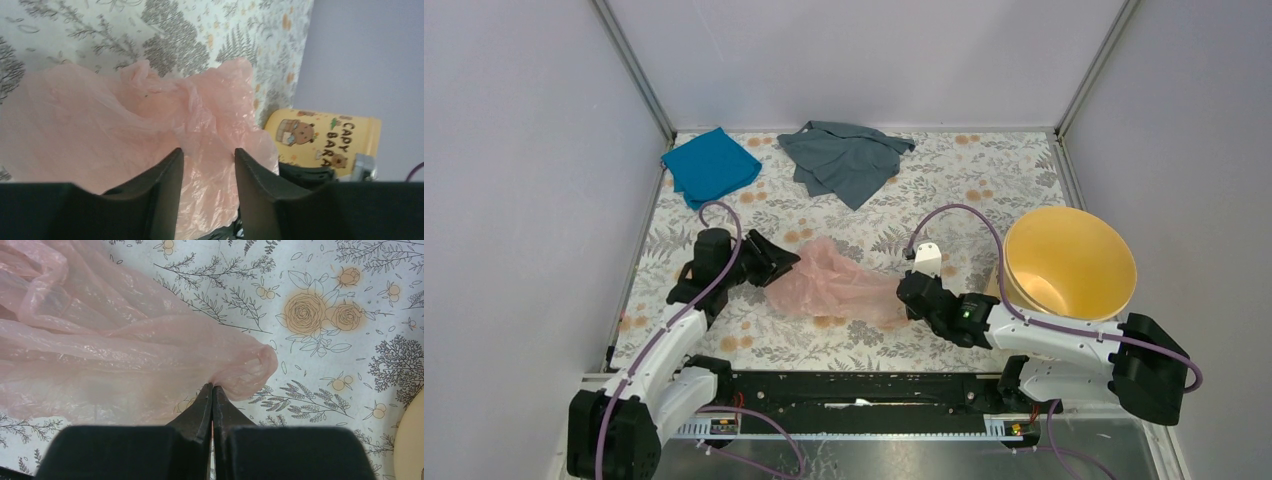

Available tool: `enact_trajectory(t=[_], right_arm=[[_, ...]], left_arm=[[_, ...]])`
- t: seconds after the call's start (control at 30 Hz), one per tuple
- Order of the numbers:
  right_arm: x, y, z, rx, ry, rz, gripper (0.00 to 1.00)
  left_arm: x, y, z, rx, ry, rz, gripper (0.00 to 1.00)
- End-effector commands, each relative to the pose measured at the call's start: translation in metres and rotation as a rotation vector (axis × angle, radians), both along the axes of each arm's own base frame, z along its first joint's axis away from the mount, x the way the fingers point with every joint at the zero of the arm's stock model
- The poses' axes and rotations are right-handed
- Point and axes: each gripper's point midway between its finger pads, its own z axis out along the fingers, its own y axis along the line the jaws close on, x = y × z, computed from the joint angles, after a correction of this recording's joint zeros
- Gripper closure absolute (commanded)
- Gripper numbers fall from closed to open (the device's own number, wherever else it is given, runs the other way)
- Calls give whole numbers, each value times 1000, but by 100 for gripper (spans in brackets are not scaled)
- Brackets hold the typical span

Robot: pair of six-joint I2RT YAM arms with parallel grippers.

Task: Put the trash bags into the trash bin

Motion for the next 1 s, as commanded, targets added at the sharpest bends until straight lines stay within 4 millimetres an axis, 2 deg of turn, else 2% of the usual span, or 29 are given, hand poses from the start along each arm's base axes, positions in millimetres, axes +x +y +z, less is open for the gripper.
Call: enact_trajectory(t=[0.0,0.1,0.13,0.17,0.2,0.37,0.43,0.47,0.53,0.57,0.63,0.7,0.73,0.77,0.8,0.83,0.87,0.9,0.93,0.97], right_arm=[[2,6,8,31,-21,14,100],[2,7,8,33,-19,16,100],[2,7,8,34,-19,16,100],[2,8,8,33,-20,15,100],[3,7,8,33,-19,13,100],[9,7,15,25,-31,-8,100],[19,8,21,20,-34,-21,100],[29,14,33,39,-30,-17,100],[60,16,58,47,-18,-31,100],[82,13,82,43,-29,-56,100],[117,2,150,-32,-109,-105,100],[128,6,233,-9,-232,-73,100],[125,10,273,51,-298,-37,100],[114,11,311,136,-368,2,100],[104,12,340,221,-432,42,100],[95,16,362,312,-496,86,100],[83,19,371,376,-531,138,100],[76,25,365,416,-541,187,100],[73,31,346,429,-528,220,100],[75,37,313,424,-484,223,100]], left_arm=[[15,-9,26,-46,-135,-45,61],[19,-10,32,-37,-152,-60,73],[19,-11,32,-36,-154,-66,80],[20,-11,32,-31,-156,-67,92],[22,-11,33,-23,-162,-69,98],[35,2,41,87,-194,-29,100],[46,10,57,124,-228,19,100],[55,13,68,142,-247,37,100],[82,9,121,161,-337,26,100],[95,5,151,172,-382,-1,100],[105,-6,230,202,-525,-59,100],[88,-15,327,260,-787,-44,100],[68,-23,363,288,-899,-33,100],[50,-29,387,307,-980,-28,100],[32,-36,399,301,-1023,-45,100],[25,-34,397,300,-1025,-44,100],[23,-30,383,309,-995,-35,100],[27,-26,356,333,-941,-18,100],[35,-20,316,379,-856,3,100],[44,-5,269,449,-734,65,100]])
